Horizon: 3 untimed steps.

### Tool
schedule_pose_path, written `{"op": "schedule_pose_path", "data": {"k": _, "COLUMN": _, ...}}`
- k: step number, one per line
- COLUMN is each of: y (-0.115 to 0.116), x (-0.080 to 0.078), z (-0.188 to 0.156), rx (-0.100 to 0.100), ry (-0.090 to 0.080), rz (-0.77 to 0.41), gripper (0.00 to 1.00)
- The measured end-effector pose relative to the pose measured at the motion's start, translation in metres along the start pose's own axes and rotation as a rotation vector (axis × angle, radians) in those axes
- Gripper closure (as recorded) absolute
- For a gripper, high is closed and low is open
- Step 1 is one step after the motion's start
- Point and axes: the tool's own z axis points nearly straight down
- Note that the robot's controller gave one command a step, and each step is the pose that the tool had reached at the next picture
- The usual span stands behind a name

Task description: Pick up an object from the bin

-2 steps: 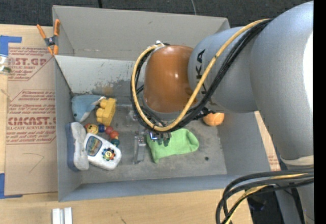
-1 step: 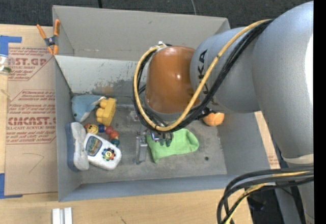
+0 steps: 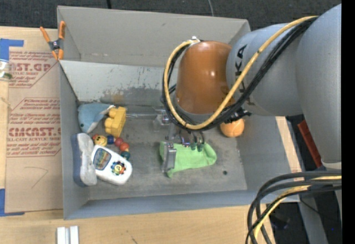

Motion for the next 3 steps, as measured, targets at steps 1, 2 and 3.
{"op": "schedule_pose_path", "data": {"k": 1, "y": 0.022, "x": -0.024, "z": 0.004, "rx": -0.009, "ry": -0.012, "rz": -0.120, "gripper": 0.00}}
{"op": "schedule_pose_path", "data": {"k": 2, "y": -0.026, "x": -0.015, "z": 0.035, "rx": -0.004, "ry": -0.010, "rz": -0.141, "gripper": 0.00}}
{"op": "schedule_pose_path", "data": {"k": 3, "y": -0.061, "x": -0.022, "z": 0.051, "rx": -0.007, "ry": -0.003, "rz": 0.065, "gripper": 0.00}}
